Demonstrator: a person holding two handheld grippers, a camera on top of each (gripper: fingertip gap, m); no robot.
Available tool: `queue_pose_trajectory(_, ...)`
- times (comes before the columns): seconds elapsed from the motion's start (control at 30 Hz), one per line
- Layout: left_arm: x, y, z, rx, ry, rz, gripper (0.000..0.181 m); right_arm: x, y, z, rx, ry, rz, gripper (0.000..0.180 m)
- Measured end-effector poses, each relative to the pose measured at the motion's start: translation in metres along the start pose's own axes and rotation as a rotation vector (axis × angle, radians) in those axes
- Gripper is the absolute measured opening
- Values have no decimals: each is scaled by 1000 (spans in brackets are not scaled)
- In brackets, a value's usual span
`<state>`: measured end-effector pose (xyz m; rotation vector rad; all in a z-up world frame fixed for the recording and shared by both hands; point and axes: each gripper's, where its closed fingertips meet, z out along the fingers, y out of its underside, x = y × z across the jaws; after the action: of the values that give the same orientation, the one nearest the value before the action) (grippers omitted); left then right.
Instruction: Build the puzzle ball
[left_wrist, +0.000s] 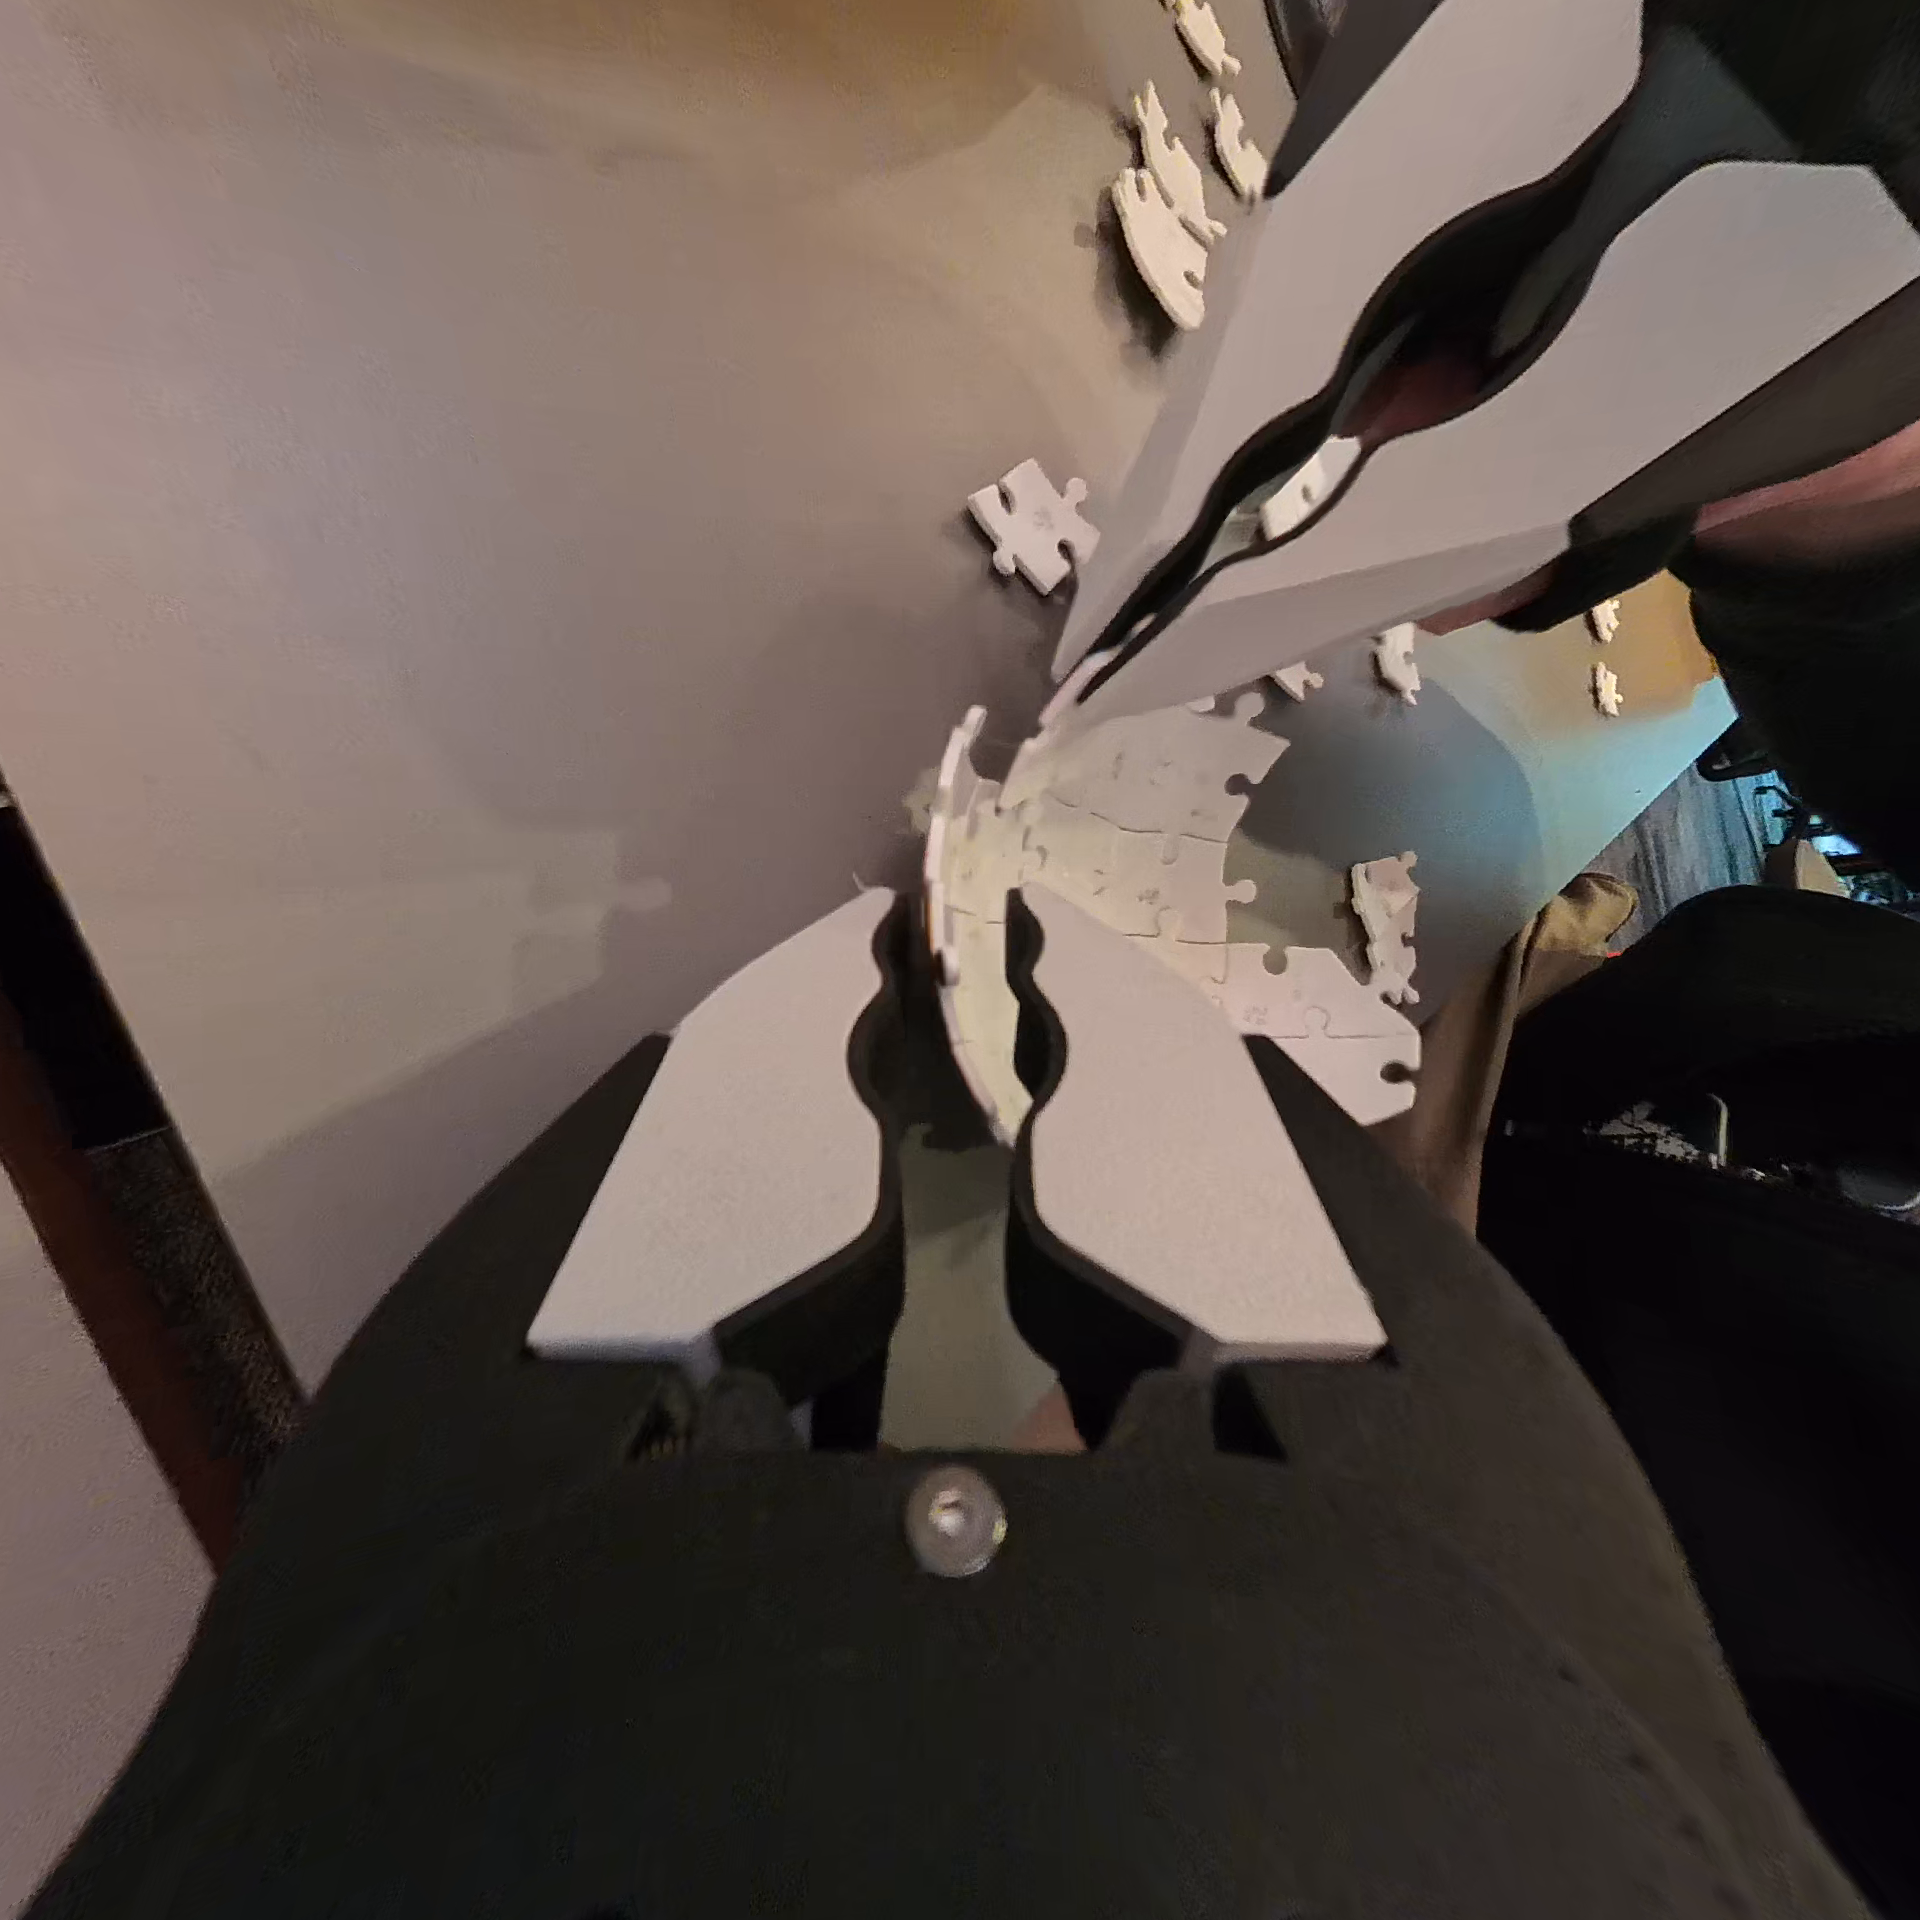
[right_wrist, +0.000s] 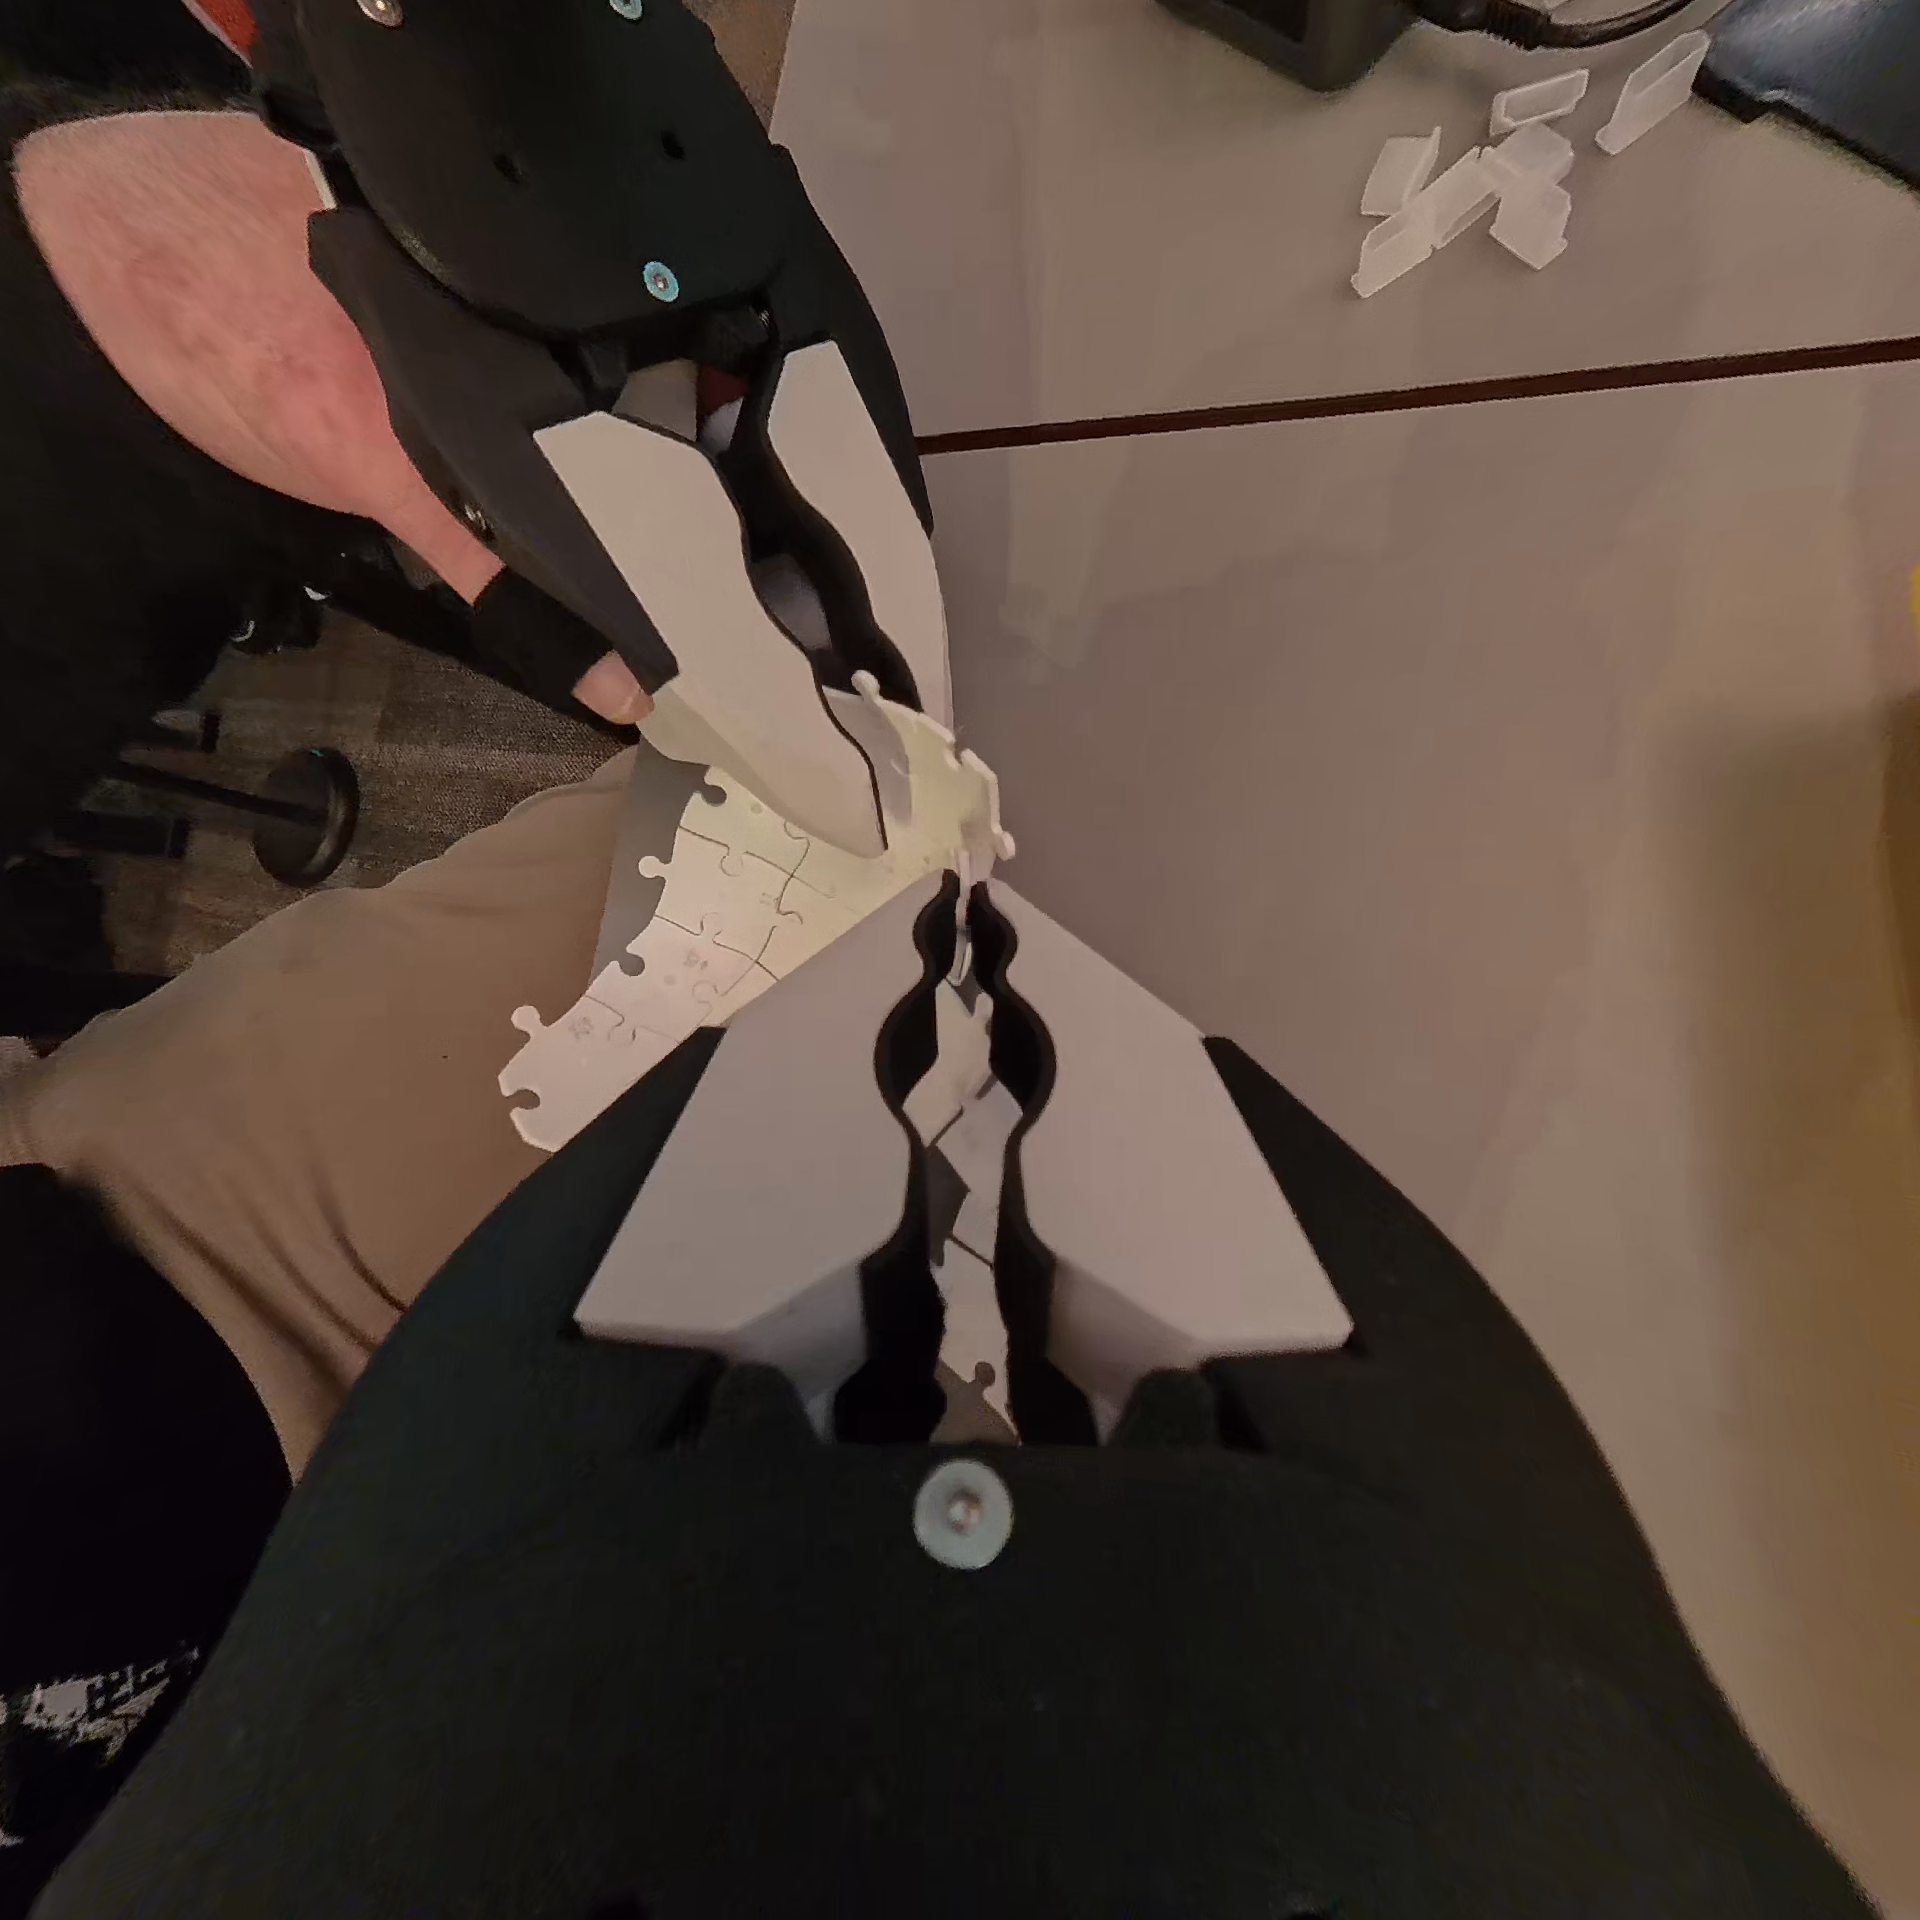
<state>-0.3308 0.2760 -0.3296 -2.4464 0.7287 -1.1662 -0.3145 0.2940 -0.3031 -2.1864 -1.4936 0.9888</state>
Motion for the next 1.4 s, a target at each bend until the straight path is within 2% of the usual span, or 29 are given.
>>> queue_pose_trajectory(0.2,6,-15,-16,11,-18,82,32,-2,-6,-17,53,-3,3,0)
queue_pose_trajectory(0.37,7,-26,-20,-147,-56,203,41,-2,-1,-31,77,12,40,0)
queue_pose_trajectory(0.5,3,-21,-6,-339,-21,274,42,-5,7,-27,83,24,72,0)
queue_pose_trajectory(0.6,1,-13,4,-451,26,286,39,-5,10,-22,90,43,90,0)
queue_pose_trajectory(0.73,5,-6,14,-512,82,275,24,-4,11,-19,104,57,109,0)
queue_pose_trajectory(0.9,9,-3,20,-504,103,247,9,-2,12,-14,99,79,105,0)
queue_pose_trajectory(1.4,7,2,18,-338,125,110,8,-1,13,-2,97,121,113,0)
